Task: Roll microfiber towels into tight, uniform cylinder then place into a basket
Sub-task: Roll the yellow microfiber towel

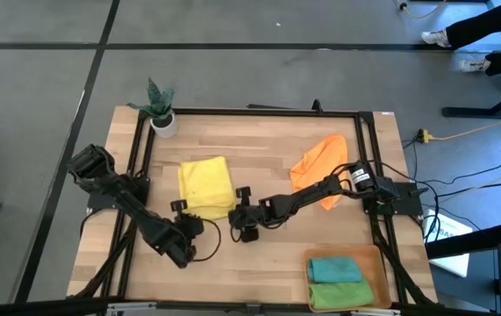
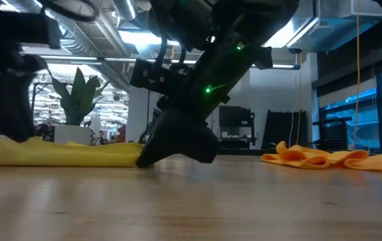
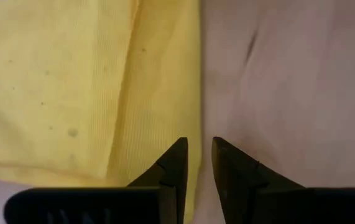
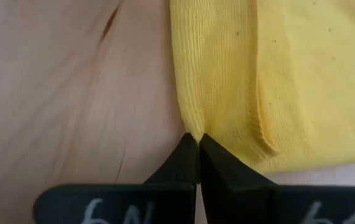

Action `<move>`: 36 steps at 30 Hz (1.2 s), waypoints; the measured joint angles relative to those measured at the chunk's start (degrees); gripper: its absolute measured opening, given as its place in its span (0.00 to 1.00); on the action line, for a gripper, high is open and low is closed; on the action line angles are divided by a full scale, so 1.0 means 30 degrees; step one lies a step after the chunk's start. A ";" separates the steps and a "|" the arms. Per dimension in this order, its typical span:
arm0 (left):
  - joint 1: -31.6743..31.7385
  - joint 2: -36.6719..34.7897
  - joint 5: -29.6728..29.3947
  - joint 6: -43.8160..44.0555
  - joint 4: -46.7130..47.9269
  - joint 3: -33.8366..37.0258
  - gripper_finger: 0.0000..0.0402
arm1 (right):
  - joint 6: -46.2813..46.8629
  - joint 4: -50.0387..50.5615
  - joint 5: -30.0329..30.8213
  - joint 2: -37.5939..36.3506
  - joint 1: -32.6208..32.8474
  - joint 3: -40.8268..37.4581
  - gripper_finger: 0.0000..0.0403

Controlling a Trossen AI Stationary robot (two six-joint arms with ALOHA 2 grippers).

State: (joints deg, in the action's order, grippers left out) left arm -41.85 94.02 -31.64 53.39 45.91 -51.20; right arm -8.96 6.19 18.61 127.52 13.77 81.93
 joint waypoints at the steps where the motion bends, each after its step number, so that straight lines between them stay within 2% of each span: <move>1: -0.0173 0.0000 -0.0045 -0.0007 0.0157 -0.0129 0.16 | 0.0162 0.0063 -0.0194 -0.0061 -0.0029 0.0000 0.01; 15: -0.2335 -0.0022 -0.0110 0.0010 0.0357 0.1217 0.16 | 0.0906 0.0551 -0.0765 -0.0436 -0.0034 -0.0044 0.01; 25: -0.2207 -0.0036 -0.0041 0.1146 -0.0599 0.1524 0.16 | 0.0906 0.0497 -0.0794 -0.0451 -0.0034 -0.0044 0.01; 31: -0.1593 -0.0037 0.1910 0.1457 -0.0530 0.1524 0.20 | 0.0906 0.0481 -0.0808 -0.0465 -0.0019 -0.0044 0.01; 36: -0.1231 -0.0044 0.2052 0.0190 -0.0567 0.1524 0.25 | 0.0970 0.0476 -0.0808 -0.0473 -0.0019 -0.0044 0.01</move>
State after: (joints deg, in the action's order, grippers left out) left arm -45.54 93.89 -25.48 53.96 44.21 -46.63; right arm -6.05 7.62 16.19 126.10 13.72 81.80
